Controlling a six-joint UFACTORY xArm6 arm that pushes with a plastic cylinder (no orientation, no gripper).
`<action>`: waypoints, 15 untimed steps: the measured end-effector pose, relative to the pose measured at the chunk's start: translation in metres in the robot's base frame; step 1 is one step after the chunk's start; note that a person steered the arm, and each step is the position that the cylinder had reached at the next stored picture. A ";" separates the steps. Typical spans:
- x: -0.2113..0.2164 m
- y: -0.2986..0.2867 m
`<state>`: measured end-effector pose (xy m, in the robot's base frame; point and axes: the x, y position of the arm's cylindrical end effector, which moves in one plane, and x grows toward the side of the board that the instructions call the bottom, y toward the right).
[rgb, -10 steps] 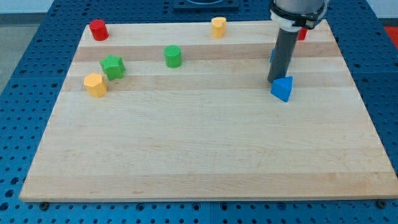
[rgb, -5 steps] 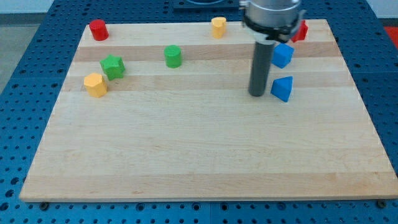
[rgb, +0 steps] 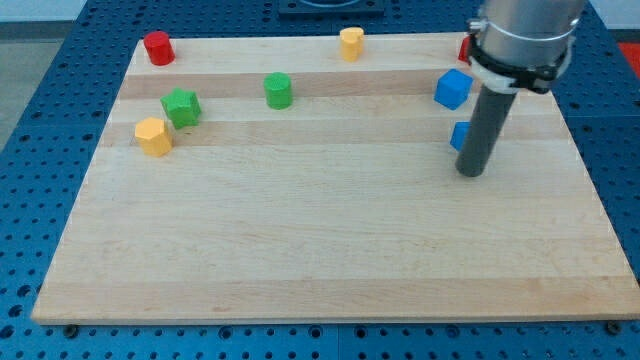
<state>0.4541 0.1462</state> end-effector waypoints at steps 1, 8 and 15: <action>-0.005 -0.037; -0.028 0.021; -0.175 -0.209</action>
<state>0.2795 -0.0623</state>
